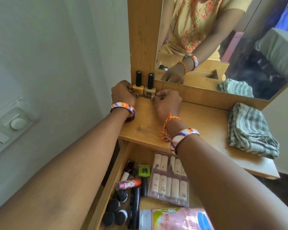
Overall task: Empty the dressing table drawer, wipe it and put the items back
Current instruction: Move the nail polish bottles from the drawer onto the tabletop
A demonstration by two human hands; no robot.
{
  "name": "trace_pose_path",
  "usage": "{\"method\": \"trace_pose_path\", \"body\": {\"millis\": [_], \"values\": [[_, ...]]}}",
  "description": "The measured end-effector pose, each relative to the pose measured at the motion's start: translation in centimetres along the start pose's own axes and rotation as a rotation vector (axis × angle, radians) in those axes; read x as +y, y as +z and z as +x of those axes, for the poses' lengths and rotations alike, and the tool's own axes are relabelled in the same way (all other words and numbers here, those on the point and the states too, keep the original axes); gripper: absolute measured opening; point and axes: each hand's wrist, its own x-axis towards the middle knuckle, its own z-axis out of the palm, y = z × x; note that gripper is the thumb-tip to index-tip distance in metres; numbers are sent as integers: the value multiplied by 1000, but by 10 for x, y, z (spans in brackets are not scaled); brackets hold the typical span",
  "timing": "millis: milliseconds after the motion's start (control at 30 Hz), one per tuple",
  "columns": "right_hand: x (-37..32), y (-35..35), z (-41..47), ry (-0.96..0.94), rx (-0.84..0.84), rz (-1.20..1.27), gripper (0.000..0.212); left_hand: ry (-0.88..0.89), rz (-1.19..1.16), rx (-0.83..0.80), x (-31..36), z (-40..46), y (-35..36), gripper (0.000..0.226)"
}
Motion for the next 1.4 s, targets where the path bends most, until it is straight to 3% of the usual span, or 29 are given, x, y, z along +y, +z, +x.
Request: {"method": "trace_pose_path", "body": {"millis": [133, 233, 300, 367, 433, 500, 533, 600, 700, 867, 1133, 1400], "values": [[1, -5, -6, 11, -14, 40, 15, 2, 5, 35, 7, -19, -4, 34], [0, -12, -17, 24, -69, 61, 4, 109, 1, 34, 12, -45, -12, 27], [-2, -22, -27, 19, -170, 33, 20, 196, -20, -44, 18, -65, -23, 21], [-4, -35, -43, -62, -298, -145, 23, 225, -8, -233, 24, -82, -35, 14], [-5, -49, -60, -230, -379, -436, 15, 122, 11, -553, 26, -95, -48, 12], [-3, -60, -81, -334, -435, -547, 6, 20, 89, -826, 23, -105, -57, 12], [-1, -64, -90, -358, -461, -545, 3, 16, 136, -877, 21, -108, -59, 16], [3, -71, -107, -402, -515, -547, 7, 48, 203, -878, 15, -111, -60, 22], [17, -69, -121, -435, -660, -624, 15, 163, 417, -930, 12, -120, -57, 12], [53, -45, -136, -360, -843, -808, 31, 325, 797, -946, -8, -133, -37, 6], [64, -27, -132, -318, -905, -769, 35, 392, 926, -927, -39, -142, -14, 31], [67, -27, -130, -306, -903, -753, 39, 393, 1016, -937, -39, -136, -8, 29]]}}
